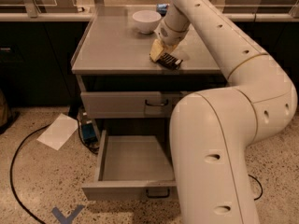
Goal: Place rxbar chocolate into middle drawer
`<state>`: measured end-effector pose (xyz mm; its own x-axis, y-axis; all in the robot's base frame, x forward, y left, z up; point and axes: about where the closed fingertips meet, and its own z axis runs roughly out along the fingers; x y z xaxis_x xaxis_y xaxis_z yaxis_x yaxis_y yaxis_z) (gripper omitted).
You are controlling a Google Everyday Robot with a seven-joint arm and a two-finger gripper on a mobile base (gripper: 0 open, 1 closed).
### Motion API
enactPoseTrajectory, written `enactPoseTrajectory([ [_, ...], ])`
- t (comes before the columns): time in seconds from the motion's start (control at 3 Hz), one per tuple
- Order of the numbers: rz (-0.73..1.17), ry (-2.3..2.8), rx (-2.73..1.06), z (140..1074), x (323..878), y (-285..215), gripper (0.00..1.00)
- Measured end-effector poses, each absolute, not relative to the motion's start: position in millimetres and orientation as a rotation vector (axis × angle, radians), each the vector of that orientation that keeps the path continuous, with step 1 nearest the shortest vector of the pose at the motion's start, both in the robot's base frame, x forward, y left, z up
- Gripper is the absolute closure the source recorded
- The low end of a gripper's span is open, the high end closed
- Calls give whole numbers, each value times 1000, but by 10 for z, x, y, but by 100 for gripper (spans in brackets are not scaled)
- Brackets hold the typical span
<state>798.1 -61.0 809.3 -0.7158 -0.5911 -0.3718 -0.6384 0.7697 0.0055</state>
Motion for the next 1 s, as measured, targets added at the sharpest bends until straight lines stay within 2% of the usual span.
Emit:
enactPoseTrajectory([
  [1.0,189,2614,-942,8273,7993,-609,100],
])
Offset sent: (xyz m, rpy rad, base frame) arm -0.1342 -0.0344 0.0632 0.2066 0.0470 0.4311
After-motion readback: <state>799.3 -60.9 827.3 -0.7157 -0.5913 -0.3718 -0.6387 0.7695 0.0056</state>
